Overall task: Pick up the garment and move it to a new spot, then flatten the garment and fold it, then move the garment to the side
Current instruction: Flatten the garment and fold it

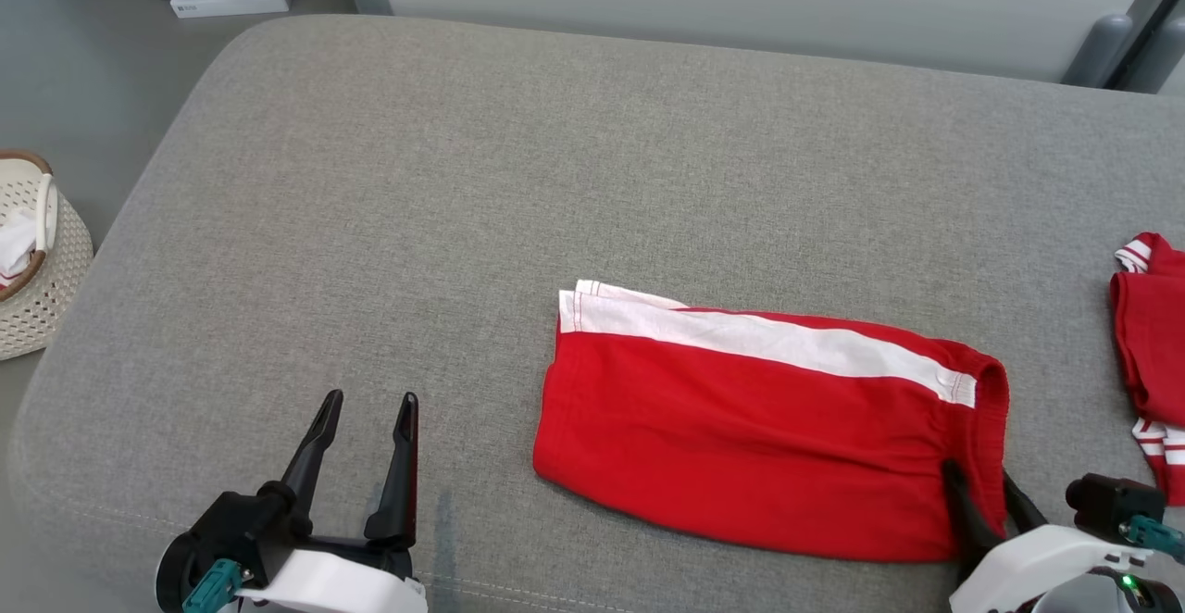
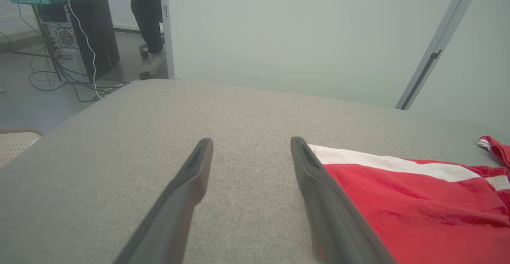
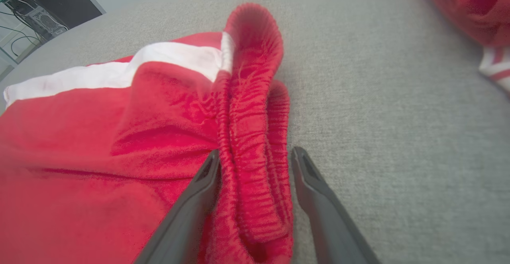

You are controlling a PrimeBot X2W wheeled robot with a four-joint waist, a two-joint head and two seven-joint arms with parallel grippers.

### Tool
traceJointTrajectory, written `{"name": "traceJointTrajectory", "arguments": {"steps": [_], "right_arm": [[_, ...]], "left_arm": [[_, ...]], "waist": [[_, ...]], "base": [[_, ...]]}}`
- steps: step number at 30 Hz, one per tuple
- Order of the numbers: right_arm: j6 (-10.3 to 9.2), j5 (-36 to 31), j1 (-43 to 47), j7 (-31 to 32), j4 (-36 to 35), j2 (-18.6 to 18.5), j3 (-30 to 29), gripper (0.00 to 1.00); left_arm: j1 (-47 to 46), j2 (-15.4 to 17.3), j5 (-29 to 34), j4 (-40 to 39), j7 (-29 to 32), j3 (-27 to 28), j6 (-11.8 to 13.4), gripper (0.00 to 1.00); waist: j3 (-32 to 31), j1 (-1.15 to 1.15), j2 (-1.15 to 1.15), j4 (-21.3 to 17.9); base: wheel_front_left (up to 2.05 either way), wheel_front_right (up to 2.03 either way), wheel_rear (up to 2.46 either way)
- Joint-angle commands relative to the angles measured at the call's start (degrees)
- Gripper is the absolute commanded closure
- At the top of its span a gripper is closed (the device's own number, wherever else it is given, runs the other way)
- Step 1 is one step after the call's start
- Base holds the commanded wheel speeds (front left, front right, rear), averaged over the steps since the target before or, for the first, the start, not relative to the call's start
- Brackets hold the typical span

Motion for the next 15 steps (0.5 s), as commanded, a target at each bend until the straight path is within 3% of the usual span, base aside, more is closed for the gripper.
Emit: {"name": "traceJointTrajectory", "arguments": {"steps": [1,2,6,15], "right_arm": [[0.07,0.72,-1.25,0.59,-0.02,-0.39,1.63,0.93],[0.07,1.2,-1.54,0.82,0.2,-0.43,1.84,1.0],[0.07,3.13,-1.96,0.55,0.62,-0.96,1.33,1.0],[0.07,5.71,1.41,-2.09,0.61,-3.87,-7.93,1.0]], "left_arm": [[-2.96,0.5,0.87,-1.09,-0.51,2.48,-0.31,0.0],[-2.98,0.37,0.99,-1.02,-0.51,2.69,-0.46,0.0],[-2.9,-0.14,1.43,-0.76,-0.51,3.44,-0.99,0.0],[-2.7,-1.08,2.09,-0.11,-0.51,4.56,-2.17,0.0]], "waist": [[0.12,0.0,0.0,-0.11],[0.19,0.0,0.0,-0.2],[0.4,0.0,0.0,-0.63],[0.06,0.0,0.0,-2.18]], "base": [[0.0,0.0,0.0],[0.0,0.0,0.0],[0.0,0.0,0.0],[0.0,0.0,0.0]]}}
